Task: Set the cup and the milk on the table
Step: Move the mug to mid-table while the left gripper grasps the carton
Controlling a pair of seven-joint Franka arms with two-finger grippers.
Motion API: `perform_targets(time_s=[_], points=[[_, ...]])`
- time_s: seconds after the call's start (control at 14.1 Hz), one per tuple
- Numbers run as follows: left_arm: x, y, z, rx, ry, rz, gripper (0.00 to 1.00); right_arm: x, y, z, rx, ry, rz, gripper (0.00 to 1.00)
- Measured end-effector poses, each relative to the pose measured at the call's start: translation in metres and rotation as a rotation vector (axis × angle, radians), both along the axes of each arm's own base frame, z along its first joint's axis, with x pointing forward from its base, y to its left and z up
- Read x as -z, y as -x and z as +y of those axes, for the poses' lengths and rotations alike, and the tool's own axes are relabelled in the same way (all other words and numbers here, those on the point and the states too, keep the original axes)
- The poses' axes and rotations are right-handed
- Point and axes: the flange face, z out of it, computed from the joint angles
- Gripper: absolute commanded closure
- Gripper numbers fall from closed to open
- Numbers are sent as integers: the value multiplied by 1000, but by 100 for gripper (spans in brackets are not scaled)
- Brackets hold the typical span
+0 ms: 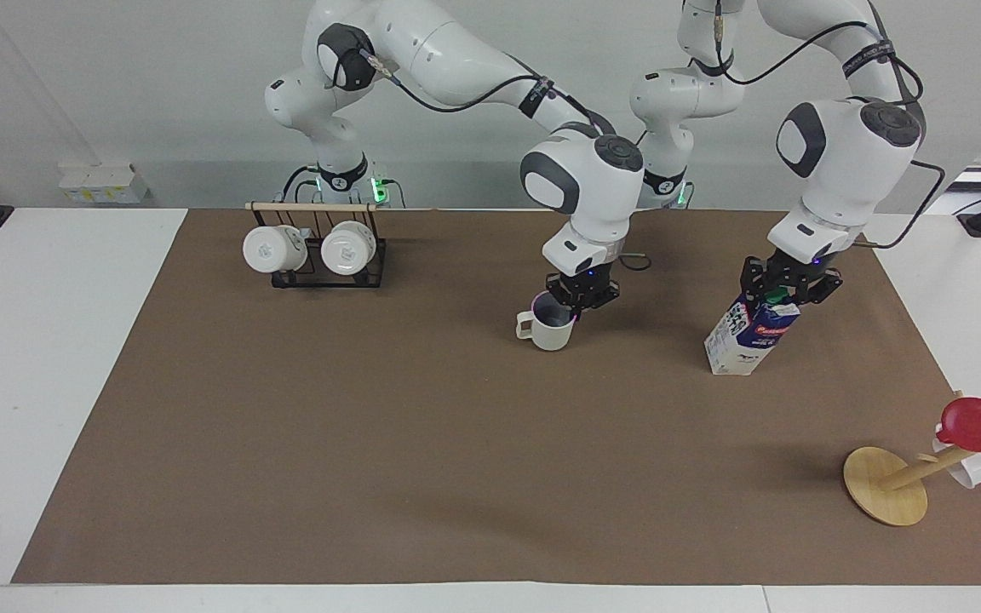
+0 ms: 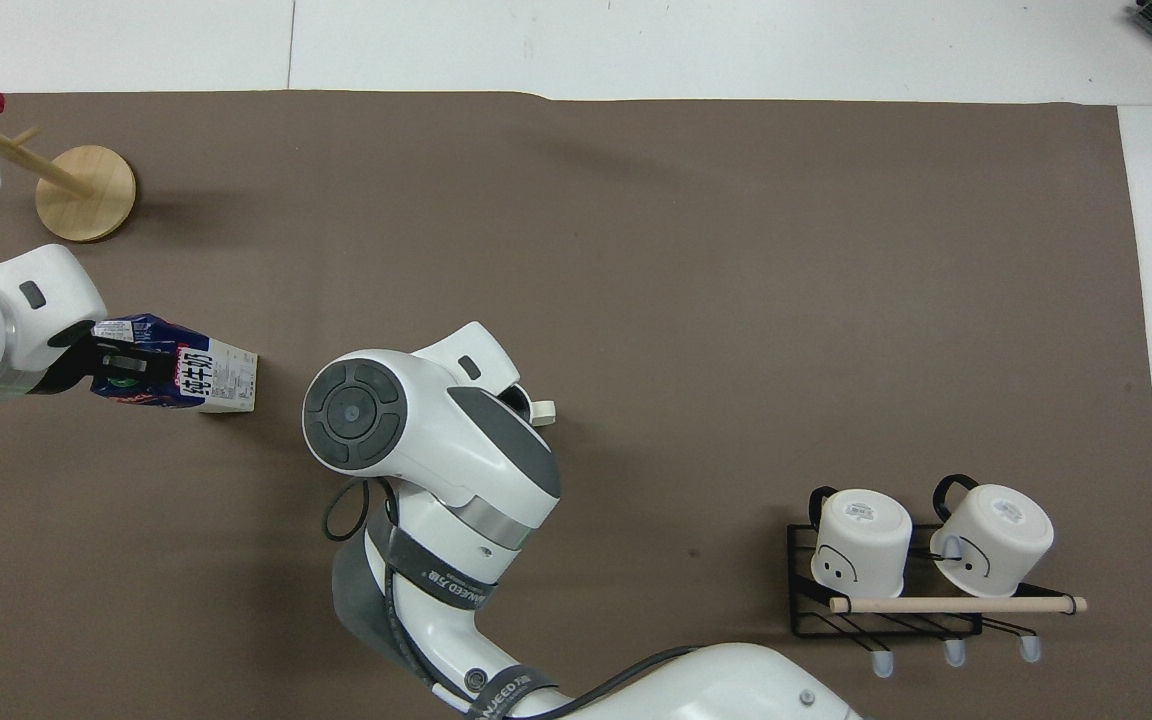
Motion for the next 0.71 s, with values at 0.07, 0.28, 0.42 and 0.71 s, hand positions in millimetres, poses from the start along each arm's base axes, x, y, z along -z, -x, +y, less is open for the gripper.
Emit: perform_targets(time_s=[0.07,0.28,0.42,0.71], points=[[0,0,0,0,0,-1,47,2,-1,0,7,-2,-1,62],[0,0,0,0,0,-1,47,2,-1,0,41,-6,-4,0],[0,0,0,-1,0,-1,48,-3,-2,0,68,-14,-11,0],[-4,-1,0,-9,1,-6,50,-64,-20,-25,119,-62,-68,0]])
